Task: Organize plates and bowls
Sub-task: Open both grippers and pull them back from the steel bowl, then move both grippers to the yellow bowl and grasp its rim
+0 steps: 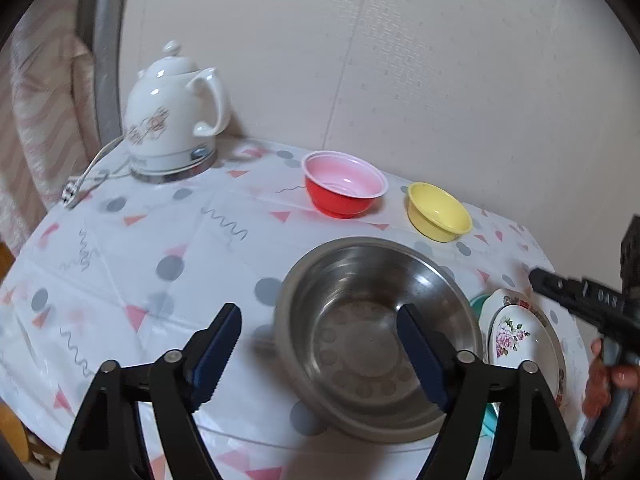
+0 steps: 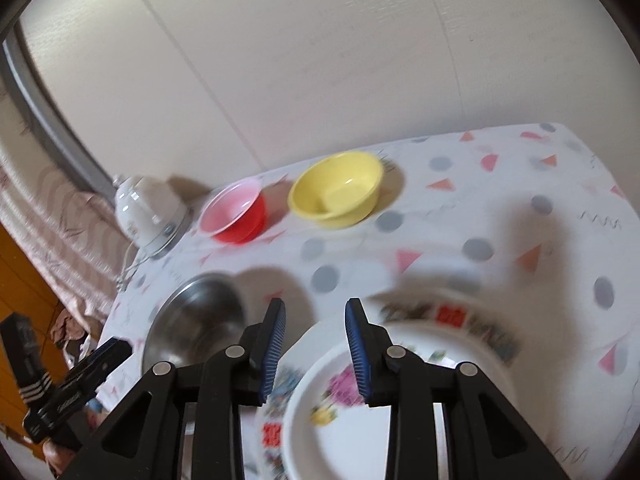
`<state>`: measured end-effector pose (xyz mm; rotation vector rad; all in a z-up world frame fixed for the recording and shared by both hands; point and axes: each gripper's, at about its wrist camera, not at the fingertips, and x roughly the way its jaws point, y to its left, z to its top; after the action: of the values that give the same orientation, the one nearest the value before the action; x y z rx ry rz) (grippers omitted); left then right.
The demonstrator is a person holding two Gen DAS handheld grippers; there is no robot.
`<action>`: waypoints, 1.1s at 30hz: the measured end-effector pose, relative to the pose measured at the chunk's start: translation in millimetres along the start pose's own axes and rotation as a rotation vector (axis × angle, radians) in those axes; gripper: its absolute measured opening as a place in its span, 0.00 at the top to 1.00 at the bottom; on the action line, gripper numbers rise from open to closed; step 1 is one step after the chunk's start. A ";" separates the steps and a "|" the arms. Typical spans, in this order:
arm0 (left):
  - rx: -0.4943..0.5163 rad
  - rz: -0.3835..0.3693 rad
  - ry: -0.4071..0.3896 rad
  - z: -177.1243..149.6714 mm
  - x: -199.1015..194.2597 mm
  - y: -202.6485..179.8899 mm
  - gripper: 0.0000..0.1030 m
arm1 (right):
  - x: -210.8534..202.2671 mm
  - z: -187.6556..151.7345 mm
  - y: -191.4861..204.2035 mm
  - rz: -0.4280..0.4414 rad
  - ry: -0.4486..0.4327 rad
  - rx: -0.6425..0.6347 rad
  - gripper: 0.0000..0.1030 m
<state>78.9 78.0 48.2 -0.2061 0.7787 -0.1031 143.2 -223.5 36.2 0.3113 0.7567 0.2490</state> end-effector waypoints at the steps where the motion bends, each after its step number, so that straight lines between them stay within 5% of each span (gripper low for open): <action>1: 0.010 -0.003 0.002 4.5 1.8 -4.6 0.20 | 1.4 3.7 -3.5 -0.007 -0.005 0.004 0.64; 6: 0.039 -0.013 0.013 22.0 9.2 -23.8 0.11 | 11.1 27.7 -21.7 -0.059 -0.018 0.025 0.63; 19: 0.068 -0.038 0.073 53.8 34.2 -51.6 0.10 | 67.5 82.5 -58.0 -0.085 0.049 0.120 0.63; 33: 0.136 -0.037 0.093 79.4 62.3 -82.5 0.10 | 134.1 96.0 -65.5 -0.052 0.150 0.212 0.67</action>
<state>177.8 -1.2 78.9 -0.0871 0.8572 -0.2008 312.0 -257.7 -6.5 0.4768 0.9404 0.1435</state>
